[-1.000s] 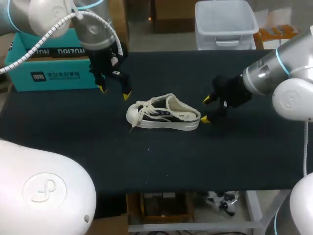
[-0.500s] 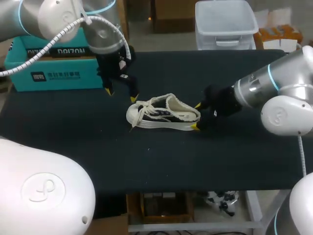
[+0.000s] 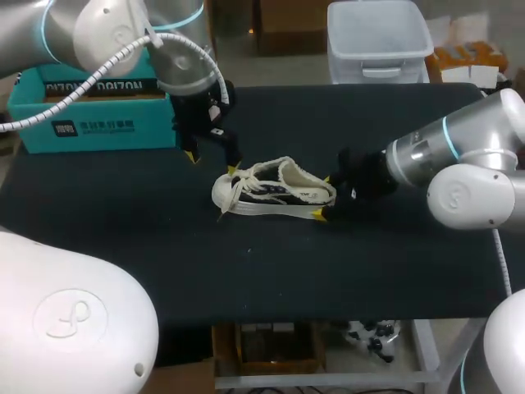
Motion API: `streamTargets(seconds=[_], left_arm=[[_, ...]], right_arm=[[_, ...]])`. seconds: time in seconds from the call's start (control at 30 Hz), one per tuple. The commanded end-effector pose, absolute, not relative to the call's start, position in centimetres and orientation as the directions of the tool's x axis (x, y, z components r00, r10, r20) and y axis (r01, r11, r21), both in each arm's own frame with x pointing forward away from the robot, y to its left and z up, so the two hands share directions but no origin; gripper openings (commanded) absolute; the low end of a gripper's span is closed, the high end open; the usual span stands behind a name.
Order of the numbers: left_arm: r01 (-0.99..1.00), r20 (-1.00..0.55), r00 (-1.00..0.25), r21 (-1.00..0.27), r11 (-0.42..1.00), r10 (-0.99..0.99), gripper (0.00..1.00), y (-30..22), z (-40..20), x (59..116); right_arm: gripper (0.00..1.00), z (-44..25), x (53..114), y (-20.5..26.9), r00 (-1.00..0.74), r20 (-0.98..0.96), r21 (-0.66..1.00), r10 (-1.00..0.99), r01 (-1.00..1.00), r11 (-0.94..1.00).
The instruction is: Open the shoe tongue, take the insole out of the shoe, put the insole back into the shoe, and pack the shoe into the shoebox
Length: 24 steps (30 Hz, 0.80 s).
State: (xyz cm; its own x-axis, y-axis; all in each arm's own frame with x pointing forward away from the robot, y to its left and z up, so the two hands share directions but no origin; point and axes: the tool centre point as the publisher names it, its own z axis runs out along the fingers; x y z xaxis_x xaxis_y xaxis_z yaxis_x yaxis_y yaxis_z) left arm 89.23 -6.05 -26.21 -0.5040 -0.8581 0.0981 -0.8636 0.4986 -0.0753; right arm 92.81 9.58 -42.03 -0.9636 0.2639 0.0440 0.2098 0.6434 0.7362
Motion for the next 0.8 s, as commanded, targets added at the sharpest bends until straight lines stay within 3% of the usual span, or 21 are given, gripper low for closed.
streamTargets(seconds=[0.03,0.47,0.5,0.53,0.57,0.6,0.8], left_arm=[[-0.864,0.098,-0.503,-0.075,0.497,-0.859,1.0,-6.3,-26.5,89.3],[-0.893,0.092,-0.448,-0.083,0.442,-0.889,1.0,-8.3,-27.2,89.1],[-0.896,0.084,-0.441,-0.088,0.434,-0.894,1.0,-8.5,-27.2,89.0],[-0.899,0.08,-0.435,-0.092,0.428,-0.897,1.0,-8.8,-27.3,88.9],[-0.899,0.078,-0.436,-0.091,0.429,-0.897,1.0,-9.0,-27.3,88.8],[-0.902,0.071,-0.429,-0.097,0.421,-0.901,1.0,-9.3,-27.3,88.7],[-0.912,0.076,-0.407,-0.095,0.399,-0.91,1.0,-11.2,-27.3,88.7]], right_arm=[[1.0,-42.8,93.0,9.4,-0.964,0.041,0.752,0.263,0.203,0.627],[1.0,-43.6,93.9,9.6,-0.972,0.036,0.774,0.231,0.174,0.609],[0.88,-43.6,94.0,9.6,-0.973,0.029,0.781,0.228,0.164,0.602],[0.48,-43.6,94.0,9.6,-0.974,0.027,0.782,0.227,0.162,0.602],[0.3,-43.6,94.0,9.6,-0.974,0.024,0.783,0.225,0.159,0.601],[0.0,-43.7,94.0,9.6,-0.974,0.02,0.786,0.225,0.154,0.598],[0.0,-44.0,93.9,9.5,-0.975,0.009,0.799,0.22,0.139,0.585]])
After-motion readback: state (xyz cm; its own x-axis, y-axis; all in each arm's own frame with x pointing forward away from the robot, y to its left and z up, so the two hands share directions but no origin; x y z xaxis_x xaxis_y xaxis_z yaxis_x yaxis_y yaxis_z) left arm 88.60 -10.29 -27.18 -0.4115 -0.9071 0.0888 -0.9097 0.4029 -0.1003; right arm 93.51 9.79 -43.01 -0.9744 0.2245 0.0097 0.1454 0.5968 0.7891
